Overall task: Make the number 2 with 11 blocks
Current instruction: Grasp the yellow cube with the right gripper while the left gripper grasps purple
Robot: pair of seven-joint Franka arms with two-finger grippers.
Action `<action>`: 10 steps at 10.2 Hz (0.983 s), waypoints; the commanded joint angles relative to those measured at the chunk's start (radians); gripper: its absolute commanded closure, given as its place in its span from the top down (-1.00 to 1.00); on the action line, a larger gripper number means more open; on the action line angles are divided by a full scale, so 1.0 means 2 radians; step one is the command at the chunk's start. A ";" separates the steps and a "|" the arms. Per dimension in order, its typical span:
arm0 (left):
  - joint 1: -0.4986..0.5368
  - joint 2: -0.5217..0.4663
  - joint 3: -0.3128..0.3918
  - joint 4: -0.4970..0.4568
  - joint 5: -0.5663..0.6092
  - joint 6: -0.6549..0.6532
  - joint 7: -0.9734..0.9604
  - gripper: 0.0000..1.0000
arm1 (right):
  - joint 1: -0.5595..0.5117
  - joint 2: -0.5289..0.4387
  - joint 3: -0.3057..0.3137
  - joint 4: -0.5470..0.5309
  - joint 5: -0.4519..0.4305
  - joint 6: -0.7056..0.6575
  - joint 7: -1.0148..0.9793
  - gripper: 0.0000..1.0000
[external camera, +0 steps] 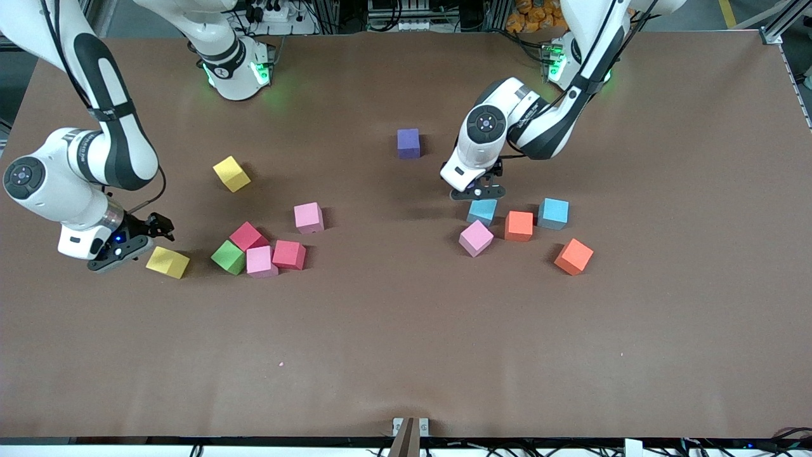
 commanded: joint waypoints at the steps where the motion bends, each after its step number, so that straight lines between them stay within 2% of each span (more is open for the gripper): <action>1: 0.003 0.009 -0.002 -0.002 0.003 0.012 -0.027 1.00 | -0.010 0.004 0.004 -0.019 0.011 0.006 -0.069 1.00; 4: 0.003 0.019 -0.003 -0.003 0.003 0.015 -0.060 0.95 | -0.012 0.015 0.005 -0.030 0.011 0.006 -0.150 1.00; 6: 0.003 0.022 -0.003 -0.007 0.003 0.015 -0.073 0.84 | -0.005 0.035 0.005 -0.003 0.011 0.001 -0.226 1.00; 8: 0.002 0.022 -0.003 -0.013 0.003 0.015 -0.101 0.42 | 0.004 0.037 0.005 0.019 0.011 -0.002 -0.238 1.00; 10: 0.001 0.016 -0.004 -0.021 0.003 0.015 -0.127 -0.15 | 0.005 0.048 0.005 0.037 0.011 -0.001 -0.275 1.00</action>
